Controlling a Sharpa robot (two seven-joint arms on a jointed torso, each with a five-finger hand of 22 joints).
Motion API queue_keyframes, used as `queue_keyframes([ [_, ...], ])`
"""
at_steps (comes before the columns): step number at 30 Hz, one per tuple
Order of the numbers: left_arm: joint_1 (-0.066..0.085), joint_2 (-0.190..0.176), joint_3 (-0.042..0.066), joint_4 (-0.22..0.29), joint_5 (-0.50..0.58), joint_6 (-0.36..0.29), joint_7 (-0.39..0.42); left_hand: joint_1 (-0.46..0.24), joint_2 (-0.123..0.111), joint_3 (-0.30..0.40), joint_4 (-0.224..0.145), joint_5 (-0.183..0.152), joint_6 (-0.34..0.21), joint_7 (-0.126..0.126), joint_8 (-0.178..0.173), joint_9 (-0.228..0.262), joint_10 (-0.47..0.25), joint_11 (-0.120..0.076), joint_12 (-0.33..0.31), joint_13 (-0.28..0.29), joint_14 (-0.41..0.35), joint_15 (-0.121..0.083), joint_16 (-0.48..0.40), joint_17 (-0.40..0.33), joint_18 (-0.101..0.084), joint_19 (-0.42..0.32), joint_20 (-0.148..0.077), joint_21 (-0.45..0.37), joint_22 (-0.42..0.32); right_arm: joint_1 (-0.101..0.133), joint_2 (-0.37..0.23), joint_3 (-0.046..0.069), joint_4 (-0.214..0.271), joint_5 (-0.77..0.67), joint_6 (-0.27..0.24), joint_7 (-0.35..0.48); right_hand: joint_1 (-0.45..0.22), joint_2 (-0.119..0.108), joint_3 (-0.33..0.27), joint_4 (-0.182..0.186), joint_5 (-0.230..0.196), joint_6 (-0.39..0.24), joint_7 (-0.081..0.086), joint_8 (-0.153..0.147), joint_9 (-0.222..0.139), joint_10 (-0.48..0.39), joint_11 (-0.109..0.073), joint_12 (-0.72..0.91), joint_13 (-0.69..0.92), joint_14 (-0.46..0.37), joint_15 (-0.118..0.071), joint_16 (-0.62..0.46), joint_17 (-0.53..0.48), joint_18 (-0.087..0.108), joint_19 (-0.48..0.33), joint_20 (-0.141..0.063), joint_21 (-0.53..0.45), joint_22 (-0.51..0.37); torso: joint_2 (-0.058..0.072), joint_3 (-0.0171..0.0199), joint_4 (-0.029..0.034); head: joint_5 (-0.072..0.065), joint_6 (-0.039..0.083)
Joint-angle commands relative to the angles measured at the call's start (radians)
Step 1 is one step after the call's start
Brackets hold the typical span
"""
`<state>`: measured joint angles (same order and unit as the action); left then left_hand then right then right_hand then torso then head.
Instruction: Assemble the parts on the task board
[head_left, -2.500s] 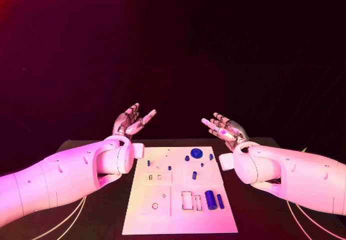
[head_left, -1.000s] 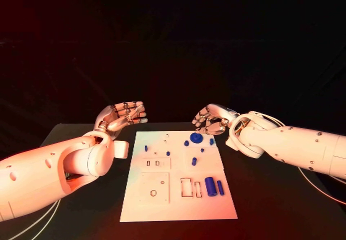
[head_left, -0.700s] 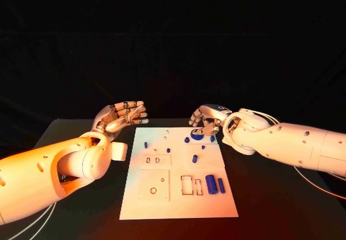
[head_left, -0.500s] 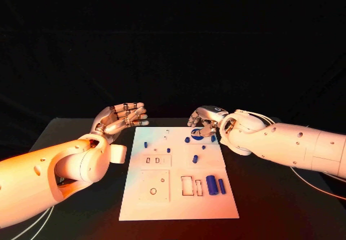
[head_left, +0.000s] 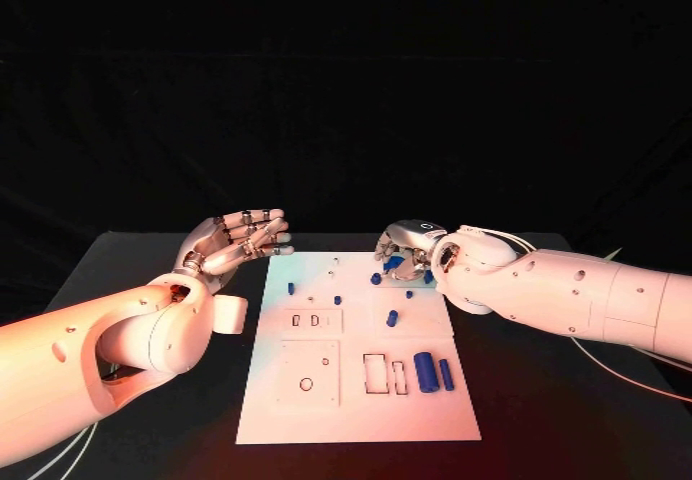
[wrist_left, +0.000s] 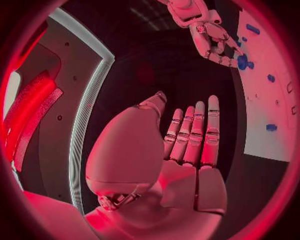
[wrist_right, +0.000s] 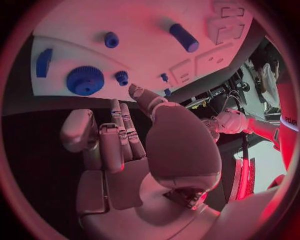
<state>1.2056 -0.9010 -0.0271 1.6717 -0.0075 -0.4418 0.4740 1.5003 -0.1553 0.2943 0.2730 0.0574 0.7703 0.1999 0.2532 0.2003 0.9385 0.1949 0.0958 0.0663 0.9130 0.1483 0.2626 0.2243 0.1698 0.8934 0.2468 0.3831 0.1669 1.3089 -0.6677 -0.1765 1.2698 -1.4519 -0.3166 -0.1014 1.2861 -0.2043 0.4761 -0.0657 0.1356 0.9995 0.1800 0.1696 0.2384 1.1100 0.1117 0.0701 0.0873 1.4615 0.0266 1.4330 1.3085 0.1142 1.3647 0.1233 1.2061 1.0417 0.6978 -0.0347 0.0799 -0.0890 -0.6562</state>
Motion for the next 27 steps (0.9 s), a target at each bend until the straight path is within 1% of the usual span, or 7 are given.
queue_keyframes([
  [1,0.003,-0.002,0.002,0.008,-0.008,0.023,0.003,0.007,-0.003,0.0,-0.004,-0.006,0.003,0.04,0.001,-0.001,0.002,0.001,-0.004,-0.001,0.006,0.003,0.006,0.001,0.013,0.005,0.0,0.006,0.001,-0.004,0.004,0.0,-0.006,-0.034,0.037,-0.022,0.0,-0.007,0.005,0.007,0.005,-0.004,-0.005,-0.005,0.002,-0.004,0.0,-0.003,0.001,0.064,0.0,0.011,0.01,-0.021,0.008,0.001,0.013,0.014,0.006,-0.0011,0.0033,-0.004,0.002],
  [5,0.003,-0.003,0.003,0.01,-0.008,0.025,0.001,0.007,-0.004,-0.001,-0.003,-0.006,0.002,0.04,0.0,-0.002,0.0,0.001,-0.005,-0.001,0.005,0.003,0.006,0.002,0.012,0.005,-0.001,0.008,0.002,-0.007,0.007,0.001,-0.006,-0.035,0.038,-0.024,0.002,-0.005,0.013,0.009,0.005,-0.003,-0.005,-0.005,0.006,0.006,-0.001,0.0,0.003,0.065,-0.001,0.018,0.017,-0.022,0.009,0.001,0.024,0.027,0.01,-0.0014,0.0054,-0.001,0.005],
  [10,0.003,-0.001,0.003,0.008,-0.008,0.027,0.001,0.007,-0.004,-0.001,-0.003,-0.006,0.002,0.04,0.0,-0.002,0.0,0.001,-0.005,-0.001,0.005,0.003,0.006,0.002,0.012,0.005,-0.001,0.008,0.002,-0.009,0.011,0.001,-0.006,-0.035,0.038,-0.024,0.001,-0.004,0.023,0.012,0.005,-0.001,-0.007,-0.004,0.009,0.018,-0.003,0.003,0.005,0.065,-0.002,0.022,0.022,-0.023,0.009,0.001,0.033,0.04,0.014,-0.0023,0.0072,-0.006,0.01],
  [14,0.003,0.0,0.003,0.006,-0.008,0.028,0.0,0.007,-0.004,-0.001,-0.003,-0.006,0.002,0.04,0.0,-0.002,0.0,0.001,-0.005,-0.001,0.005,0.003,0.006,0.002,0.012,0.005,-0.001,0.008,0.002,-0.01,0.015,0.001,-0.008,-0.035,0.034,-0.026,-0.001,-0.003,0.031,0.015,0.005,0.001,-0.007,-0.003,0.012,0.023,-0.004,0.003,0.005,0.066,-0.002,0.026,0.027,-0.024,0.01,0.001,0.04,0.048,0.018,-0.0023,0.0081,-0.003,0.012],
  [17,0.003,0.0,0.003,0.006,-0.008,0.028,0.0,0.007,-0.004,-0.002,-0.003,-0.006,0.001,0.041,0.0,-0.002,-0.001,0.001,-0.007,-0.001,0.005,0.003,0.006,0.003,0.012,0.005,-0.001,0.009,0.002,-0.01,0.017,0.001,-0.009,-0.036,0.029,-0.031,-0.002,-0.002,0.035,0.017,0.005,0.002,-0.007,-0.003,0.013,0.025,-0.004,0.002,0.005,0.066,-0.002,0.027,0.027,-0.024,0.009,0.0,0.041,0.05,0.018,-0.0025,0.0094,-0.005,0.014],
  [20,0.003,-0.001,0.003,0.006,-0.008,0.029,-0.001,0.007,-0.004,-0.002,-0.003,-0.006,0.001,0.041,0.0,-0.002,-0.001,0.001,-0.007,-0.001,0.005,0.003,0.006,0.003,0.012,0.005,-0.001,0.009,0.002,-0.01,0.02,0.001,-0.011,-0.037,0.027,-0.041,-0.006,-0.001,0.04,0.021,0.005,0.003,-0.007,-0.002,0.015,0.029,-0.004,0.002,0.005,0.066,-0.002,0.028,0.027,-0.025,0.009,0.0,0.045,0.055,0.021,-0.0031,0.0107,-0.005,0.019],
  [27,0.004,-0.002,0.003,0.007,-0.008,0.03,-0.003,0.007,-0.004,-0.002,-0.003,-0.006,0.001,0.041,0.0,-0.002,-0.001,0.001,-0.007,-0.001,0.005,0.003,0.006,0.003,0.012,0.005,-0.001,0.009,0.002,-0.01,0.025,0.001,-0.015,-0.038,0.026,-0.054,-0.009,0.002,0.053,0.026,0.005,0.007,-0.01,0.0,0.019,0.038,-0.006,0.003,0.005,0.067,-0.004,0.034,0.035,-0.026,0.011,0.0,0.053,0.066,0.025,-0.0046,0.0119,-0.005,0.013],
])
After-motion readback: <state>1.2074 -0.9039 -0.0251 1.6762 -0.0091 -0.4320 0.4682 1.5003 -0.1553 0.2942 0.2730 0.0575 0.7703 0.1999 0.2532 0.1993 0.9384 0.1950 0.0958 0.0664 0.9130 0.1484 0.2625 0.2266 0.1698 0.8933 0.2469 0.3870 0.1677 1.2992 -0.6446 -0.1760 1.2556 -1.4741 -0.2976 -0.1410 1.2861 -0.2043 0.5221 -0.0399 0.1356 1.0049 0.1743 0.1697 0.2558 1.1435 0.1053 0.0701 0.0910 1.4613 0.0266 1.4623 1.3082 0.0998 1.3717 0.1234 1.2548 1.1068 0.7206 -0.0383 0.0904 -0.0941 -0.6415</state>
